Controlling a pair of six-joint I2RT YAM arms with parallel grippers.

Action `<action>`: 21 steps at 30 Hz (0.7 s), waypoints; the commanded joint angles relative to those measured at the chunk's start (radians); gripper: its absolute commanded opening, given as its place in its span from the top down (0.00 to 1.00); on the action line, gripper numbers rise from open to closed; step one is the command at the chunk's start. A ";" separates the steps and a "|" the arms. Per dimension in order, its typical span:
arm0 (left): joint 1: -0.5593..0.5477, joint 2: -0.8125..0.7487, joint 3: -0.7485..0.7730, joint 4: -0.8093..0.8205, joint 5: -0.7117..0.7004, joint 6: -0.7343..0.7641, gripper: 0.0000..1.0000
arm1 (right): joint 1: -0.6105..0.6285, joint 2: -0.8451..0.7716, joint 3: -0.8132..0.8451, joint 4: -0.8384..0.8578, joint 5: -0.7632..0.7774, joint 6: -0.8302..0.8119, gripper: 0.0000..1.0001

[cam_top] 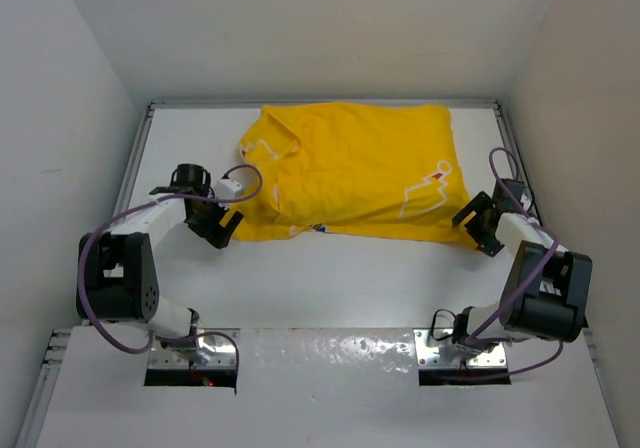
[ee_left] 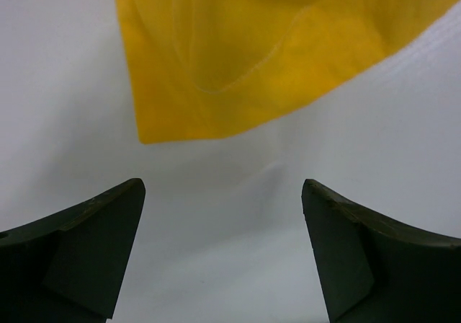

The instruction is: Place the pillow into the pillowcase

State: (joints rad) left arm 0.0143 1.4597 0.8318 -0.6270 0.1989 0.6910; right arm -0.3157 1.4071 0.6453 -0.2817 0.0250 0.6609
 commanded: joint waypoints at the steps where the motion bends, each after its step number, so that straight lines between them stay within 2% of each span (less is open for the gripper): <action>1: -0.029 0.011 -0.014 0.196 -0.009 -0.048 0.11 | 0.001 -0.025 -0.054 0.087 0.078 0.045 0.18; 4: -0.037 0.048 -0.057 0.317 -0.082 -0.097 0.15 | 0.001 0.015 -0.064 0.099 0.114 0.054 0.19; 6: -0.037 0.073 -0.048 0.328 -0.078 -0.107 0.33 | 0.001 0.044 -0.062 0.124 0.099 0.051 0.21; 7: -0.037 0.088 -0.037 0.325 -0.061 -0.116 0.45 | 0.001 0.071 -0.062 0.148 0.080 0.045 0.29; 8: -0.037 0.090 -0.034 0.319 -0.015 -0.116 0.73 | 0.001 0.084 -0.064 0.154 0.063 0.046 0.38; 9: -0.037 0.091 -0.033 0.305 0.011 -0.114 0.88 | 0.001 0.095 -0.065 0.160 0.043 0.051 0.49; 10: -0.037 0.090 -0.030 0.299 0.029 -0.116 0.98 | 0.001 0.102 -0.070 0.170 0.033 0.057 0.61; 11: -0.037 0.088 -0.022 0.287 0.052 -0.122 1.00 | 0.001 0.102 -0.075 0.176 0.024 0.066 0.87; 12: -0.036 0.088 -0.016 0.271 0.063 -0.123 1.00 | 0.001 0.096 -0.090 0.188 0.006 0.069 1.00; 14: -0.024 0.074 0.024 0.219 0.091 -0.133 1.00 | 0.001 0.047 -0.105 0.216 -0.010 0.071 1.00; 17: 0.074 -0.021 0.183 0.107 0.197 -0.200 1.00 | 0.001 -0.127 -0.044 0.214 -0.020 0.034 1.00; 18: 0.090 -0.042 0.244 0.077 0.210 -0.221 1.00 | 0.001 -0.167 -0.015 0.211 -0.020 0.023 1.00; 19: 0.110 -0.045 0.382 0.041 0.215 -0.232 1.00 | 0.001 -0.206 0.019 0.197 -0.008 0.013 1.00; 21: 0.124 -0.045 0.519 -0.045 0.224 -0.252 1.00 | 0.001 -0.290 0.146 0.176 0.001 -0.023 1.00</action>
State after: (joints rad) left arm 0.1009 1.5120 1.1351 -0.6136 0.3412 0.4992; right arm -0.3172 1.2411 0.6189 -0.1646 0.0208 0.6903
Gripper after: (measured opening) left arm 0.004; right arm 0.009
